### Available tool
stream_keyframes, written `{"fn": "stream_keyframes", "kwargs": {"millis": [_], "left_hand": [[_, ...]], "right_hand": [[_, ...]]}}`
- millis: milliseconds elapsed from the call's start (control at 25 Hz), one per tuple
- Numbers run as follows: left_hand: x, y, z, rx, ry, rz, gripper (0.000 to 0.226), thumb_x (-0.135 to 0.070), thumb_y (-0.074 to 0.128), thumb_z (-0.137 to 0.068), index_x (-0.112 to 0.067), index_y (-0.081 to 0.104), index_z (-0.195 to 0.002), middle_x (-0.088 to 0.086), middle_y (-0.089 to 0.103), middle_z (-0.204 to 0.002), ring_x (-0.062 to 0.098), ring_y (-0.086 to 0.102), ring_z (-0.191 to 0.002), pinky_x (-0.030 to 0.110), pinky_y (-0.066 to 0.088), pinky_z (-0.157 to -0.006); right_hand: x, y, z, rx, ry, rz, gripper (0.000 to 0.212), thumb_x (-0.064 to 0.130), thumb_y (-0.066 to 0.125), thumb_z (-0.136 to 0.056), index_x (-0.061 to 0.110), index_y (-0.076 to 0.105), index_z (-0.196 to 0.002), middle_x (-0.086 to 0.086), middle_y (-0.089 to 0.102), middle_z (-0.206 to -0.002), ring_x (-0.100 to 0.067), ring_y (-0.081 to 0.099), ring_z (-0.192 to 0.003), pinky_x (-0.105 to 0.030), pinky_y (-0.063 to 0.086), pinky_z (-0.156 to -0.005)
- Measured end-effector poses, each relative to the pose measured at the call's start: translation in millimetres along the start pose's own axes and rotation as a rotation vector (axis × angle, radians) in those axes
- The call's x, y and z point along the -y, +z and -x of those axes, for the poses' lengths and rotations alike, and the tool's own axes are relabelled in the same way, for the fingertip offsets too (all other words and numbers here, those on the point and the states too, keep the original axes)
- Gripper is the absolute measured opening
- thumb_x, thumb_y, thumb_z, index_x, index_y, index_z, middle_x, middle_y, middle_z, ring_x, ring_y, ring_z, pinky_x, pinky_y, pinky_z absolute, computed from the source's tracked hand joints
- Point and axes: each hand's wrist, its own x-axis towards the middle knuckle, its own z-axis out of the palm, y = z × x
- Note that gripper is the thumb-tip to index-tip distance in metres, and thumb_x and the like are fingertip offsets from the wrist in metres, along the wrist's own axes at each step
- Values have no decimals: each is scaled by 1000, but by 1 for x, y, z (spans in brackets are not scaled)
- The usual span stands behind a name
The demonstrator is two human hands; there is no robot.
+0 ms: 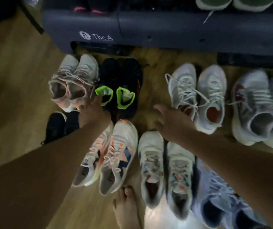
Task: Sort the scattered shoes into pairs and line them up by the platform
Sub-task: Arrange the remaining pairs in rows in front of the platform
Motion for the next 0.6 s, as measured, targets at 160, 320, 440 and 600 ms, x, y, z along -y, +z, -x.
{"fn": "stream_keyframes", "kwargs": {"millis": [160, 320, 440, 600], "left_hand": [[46, 25, -38, 306, 176, 55, 65, -27, 66, -86, -19, 40, -145, 20, 50, -139, 37, 51, -124, 36, 44, -96], [43, 35, -52, 142, 363, 82, 36, -26, 57, -92, -12, 57, -124, 22, 62, -117, 38, 58, -108, 31, 42, -79], [37, 31, -52, 115, 414, 162, 33, -25, 55, -94, -17, 60, -125, 19, 65, -113, 37, 61, -104, 29, 44, -77], [20, 41, -33, 163, 538, 111, 21, -25, 53, -94, -21, 64, -111, 12, 62, -94, 32, 62, -89, 29, 38, -64]], "right_hand": [[80, 64, -63, 184, 34, -21, 63, 37, 53, -90, 35, 25, -147, -15, 59, -126, -37, 58, -111, -35, 46, -80], [83, 70, -82, 60, 127, 91, 37, 29, 60, -89, 16, 52, -123, -19, 60, -114, -38, 59, -106, -32, 41, -75], [69, 57, -78, -24, 165, 147, 25, 28, 61, -90, 12, 58, -109, -17, 60, -106, -37, 59, -96, -31, 39, -69], [45, 51, -51, -45, 212, 167, 25, 29, 63, -89, 14, 60, -109, -16, 63, -100, -37, 61, -93, -32, 42, -66]]}}
